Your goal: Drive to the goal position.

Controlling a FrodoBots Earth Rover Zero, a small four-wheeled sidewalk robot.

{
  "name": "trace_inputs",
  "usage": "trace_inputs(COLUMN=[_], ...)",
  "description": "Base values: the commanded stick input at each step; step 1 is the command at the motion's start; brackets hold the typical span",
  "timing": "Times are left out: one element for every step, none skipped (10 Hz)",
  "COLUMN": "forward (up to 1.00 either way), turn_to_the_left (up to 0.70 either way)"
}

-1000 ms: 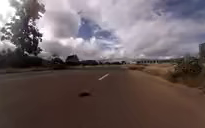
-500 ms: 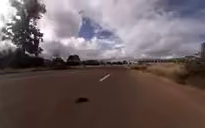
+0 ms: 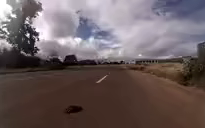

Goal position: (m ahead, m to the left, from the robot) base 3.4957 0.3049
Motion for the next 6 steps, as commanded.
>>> trace_inputs(forward=[0.7,0.7,0.7,0.7,0.7,0.7], turn_to_the_left=[-0.35,-0.35,-0.35,-0.31,-0.24,-0.1])
